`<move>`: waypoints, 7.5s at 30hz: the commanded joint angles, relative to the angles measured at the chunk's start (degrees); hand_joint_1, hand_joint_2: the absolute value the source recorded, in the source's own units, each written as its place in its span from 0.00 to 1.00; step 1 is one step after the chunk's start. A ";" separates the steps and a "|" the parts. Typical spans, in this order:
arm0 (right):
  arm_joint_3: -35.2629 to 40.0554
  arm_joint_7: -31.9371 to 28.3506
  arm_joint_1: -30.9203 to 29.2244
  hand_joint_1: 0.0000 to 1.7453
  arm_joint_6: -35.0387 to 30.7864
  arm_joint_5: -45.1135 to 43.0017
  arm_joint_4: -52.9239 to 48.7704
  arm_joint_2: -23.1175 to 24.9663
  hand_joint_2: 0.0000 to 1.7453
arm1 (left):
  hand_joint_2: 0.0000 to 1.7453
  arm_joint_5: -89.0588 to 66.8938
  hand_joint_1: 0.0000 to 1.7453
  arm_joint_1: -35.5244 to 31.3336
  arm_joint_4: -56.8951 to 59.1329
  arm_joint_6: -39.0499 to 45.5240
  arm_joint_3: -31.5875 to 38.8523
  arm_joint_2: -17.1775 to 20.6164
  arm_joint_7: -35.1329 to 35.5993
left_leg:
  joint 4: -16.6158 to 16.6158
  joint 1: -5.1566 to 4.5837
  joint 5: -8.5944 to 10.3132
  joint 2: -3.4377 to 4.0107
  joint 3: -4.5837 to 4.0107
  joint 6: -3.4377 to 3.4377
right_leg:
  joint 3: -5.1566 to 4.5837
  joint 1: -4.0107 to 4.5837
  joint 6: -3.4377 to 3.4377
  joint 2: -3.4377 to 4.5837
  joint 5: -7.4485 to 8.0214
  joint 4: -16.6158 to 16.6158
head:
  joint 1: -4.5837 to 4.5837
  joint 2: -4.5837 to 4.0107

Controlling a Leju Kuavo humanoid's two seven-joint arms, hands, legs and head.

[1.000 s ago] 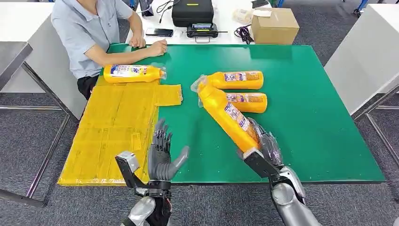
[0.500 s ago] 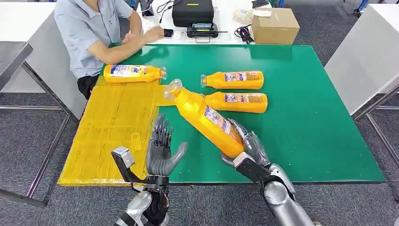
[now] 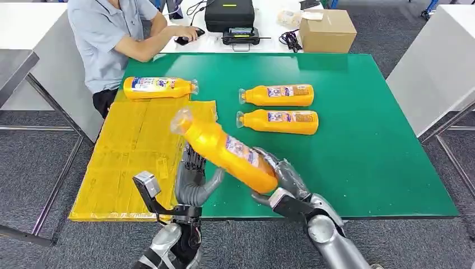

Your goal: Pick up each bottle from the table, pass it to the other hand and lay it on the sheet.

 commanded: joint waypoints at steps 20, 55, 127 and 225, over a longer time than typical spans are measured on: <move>6.36 -1.48 -3.77 1.00 1.01 0.38 2.73 0.73 1.00 | 1.00 2.17 0.00 -3.74 5.01 -3.13 3.20 -0.09 2.28 | -0.03 0.02 -0.03 0.12 0.11 -0.07 | 0.08 0.03 -0.09 0.09 0.00 -0.02 | 0.00 0.00; 1.66 -2.48 -1.75 0.00 0.87 0.34 10.55 3.18 1.00 | 1.00 4.35 1.00 -0.03 -2.50 -17.88 2.56 2.77 7.21 | -0.05 0.07 -0.08 0.09 0.26 -0.12 | 0.23 0.08 -0.15 0.05 -0.06 -0.06 | 0.00 0.00; -10.83 -3.89 -1.26 0.00 -7.57 9.26 14.45 6.46 1.00 | 1.00 -100.81 0.96 -24.20 43.70 0.66 18.05 8.19 34.15 | -0.06 0.13 0.00 0.24 0.45 -0.15 | 0.39 0.12 -0.19 0.18 0.01 -0.04 | 0.02 0.00; -17.31 3.28 15.69 0.00 -28.78 8.64 -7.25 8.44 1.00 | 1.00 -47.89 0.00 6.78 -9.49 23.32 -1.48 3.31 -0.86 | -0.01 0.06 -0.08 0.04 0.22 -0.14 | 0.18 0.06 -0.17 -0.02 -0.11 0.02 | 0.00 0.00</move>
